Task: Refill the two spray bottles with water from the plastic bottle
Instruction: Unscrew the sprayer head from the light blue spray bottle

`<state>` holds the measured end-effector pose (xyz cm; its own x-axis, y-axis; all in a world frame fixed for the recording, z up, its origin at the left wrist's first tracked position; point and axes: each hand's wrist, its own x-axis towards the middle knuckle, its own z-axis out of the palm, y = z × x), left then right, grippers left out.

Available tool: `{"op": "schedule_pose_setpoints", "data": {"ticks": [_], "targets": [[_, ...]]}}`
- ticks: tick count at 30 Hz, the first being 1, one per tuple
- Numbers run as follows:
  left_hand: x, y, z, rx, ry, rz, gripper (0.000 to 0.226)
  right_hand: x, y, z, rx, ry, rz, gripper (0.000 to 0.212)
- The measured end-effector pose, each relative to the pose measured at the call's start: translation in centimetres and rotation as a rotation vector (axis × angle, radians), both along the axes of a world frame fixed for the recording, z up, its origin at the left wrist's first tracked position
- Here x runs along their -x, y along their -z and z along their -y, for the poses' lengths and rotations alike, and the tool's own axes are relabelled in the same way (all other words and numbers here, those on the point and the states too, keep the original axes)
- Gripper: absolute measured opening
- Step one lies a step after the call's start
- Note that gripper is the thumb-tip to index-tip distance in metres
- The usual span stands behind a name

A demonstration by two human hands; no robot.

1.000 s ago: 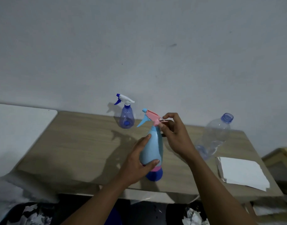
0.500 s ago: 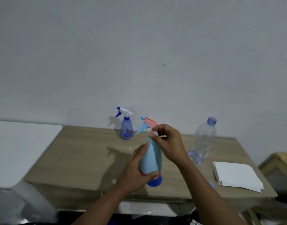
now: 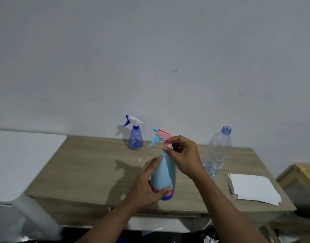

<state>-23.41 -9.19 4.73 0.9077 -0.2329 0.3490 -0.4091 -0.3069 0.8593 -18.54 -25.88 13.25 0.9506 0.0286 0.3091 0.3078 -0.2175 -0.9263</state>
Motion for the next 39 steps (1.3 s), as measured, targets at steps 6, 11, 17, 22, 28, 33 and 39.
{"op": "schedule_pose_setpoints", "data": {"ticks": [6, 11, 17, 22, 28, 33, 39], "targets": [[0.3, -0.1, -0.3, 0.028, 0.011, 0.003, 0.098, 0.4, 0.0, 0.1, -0.034, -0.036, -0.008, 0.017], [0.2, -0.3, -0.5, 0.037, 0.021, 0.000, 0.097, 0.7, 0.3, 0.0, -0.080, -0.035, -0.011, 0.019], [-0.2, -0.7, -1.0, 0.026, 0.068, -0.034, 0.098, 1.0, 0.1, -0.1, -0.159, -0.035, -0.040, 0.022], [-0.8, -1.1, -0.9, 0.027, 0.072, -0.036, 0.099, 0.8, -0.7, -0.1, -0.099, -0.025, -0.026, 0.021], [-0.9, -1.2, -0.5, 0.010, 0.067, -0.023, 0.099, 0.3, -0.9, 0.0, -0.045, 0.015, 0.006, 0.023], [-1.0, -1.0, -0.7, 0.011, 0.058, -0.016, 0.099, 0.5, -1.2, 0.4, -0.037, -0.035, -0.030, 0.026], [-1.0, -1.2, -0.5, 0.012, 0.058, -0.016, 0.099, 0.4, -1.3, -0.3, 0.019, 0.035, 0.009, 0.023]]}}
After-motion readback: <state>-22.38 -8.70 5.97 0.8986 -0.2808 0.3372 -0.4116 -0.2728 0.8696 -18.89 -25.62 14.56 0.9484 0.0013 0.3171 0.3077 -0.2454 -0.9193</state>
